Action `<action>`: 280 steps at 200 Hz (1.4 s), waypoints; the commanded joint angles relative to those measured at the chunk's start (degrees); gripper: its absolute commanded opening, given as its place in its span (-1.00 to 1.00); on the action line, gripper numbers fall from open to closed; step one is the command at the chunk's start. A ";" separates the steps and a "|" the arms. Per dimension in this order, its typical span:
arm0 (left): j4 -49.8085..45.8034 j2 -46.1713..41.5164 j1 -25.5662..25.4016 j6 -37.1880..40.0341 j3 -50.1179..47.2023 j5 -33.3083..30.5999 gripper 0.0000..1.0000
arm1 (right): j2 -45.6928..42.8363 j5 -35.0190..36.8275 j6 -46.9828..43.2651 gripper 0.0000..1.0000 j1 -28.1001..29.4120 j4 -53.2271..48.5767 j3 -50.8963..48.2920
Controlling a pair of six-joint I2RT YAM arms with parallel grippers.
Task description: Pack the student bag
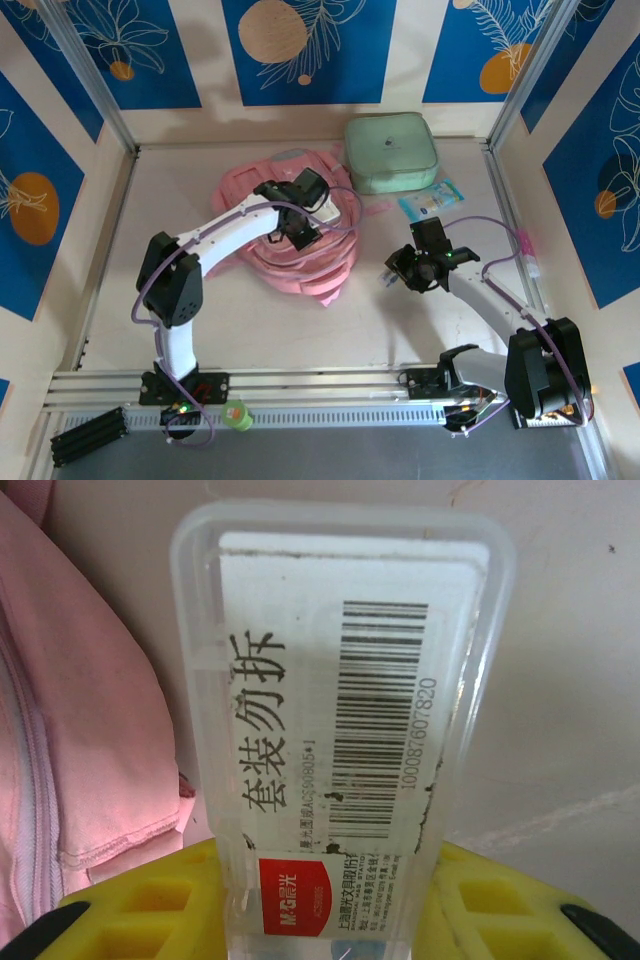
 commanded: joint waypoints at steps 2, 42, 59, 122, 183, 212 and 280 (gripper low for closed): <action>-0.74 -2.28 0.44 -3.11 3.77 -2.26 -1.00 | -1.28 -1.51 1.17 -0.23 0.56 0.58 -0.55; 1.63 -6.96 0.39 -6.06 4.02 3.56 -1.00 | -1.82 -4.84 -0.38 -0.23 0.72 4.04 -0.26; 3.66 -9.49 0.32 -7.66 3.75 5.34 -1.00 | -2.86 -7.49 -1.53 -0.23 1.56 8.31 -0.36; 15.69 -16.97 0.11 -14.72 0.97 13.13 -1.00 | -0.19 -13.82 -1.50 -0.22 8.23 26.90 5.38; 17.61 -15.63 0.05 -17.57 0.58 11.39 -1.00 | 10.12 -15.78 4.00 -0.26 9.94 25.96 13.68; 17.63 -15.28 0.11 -17.22 -0.35 10.16 -1.00 | 9.33 -16.48 4.68 -0.26 10.01 29.85 12.54; 18.13 -14.21 0.08 -17.17 -2.28 9.74 -1.00 | 4.10 -11.11 3.01 -0.25 10.06 27.18 9.78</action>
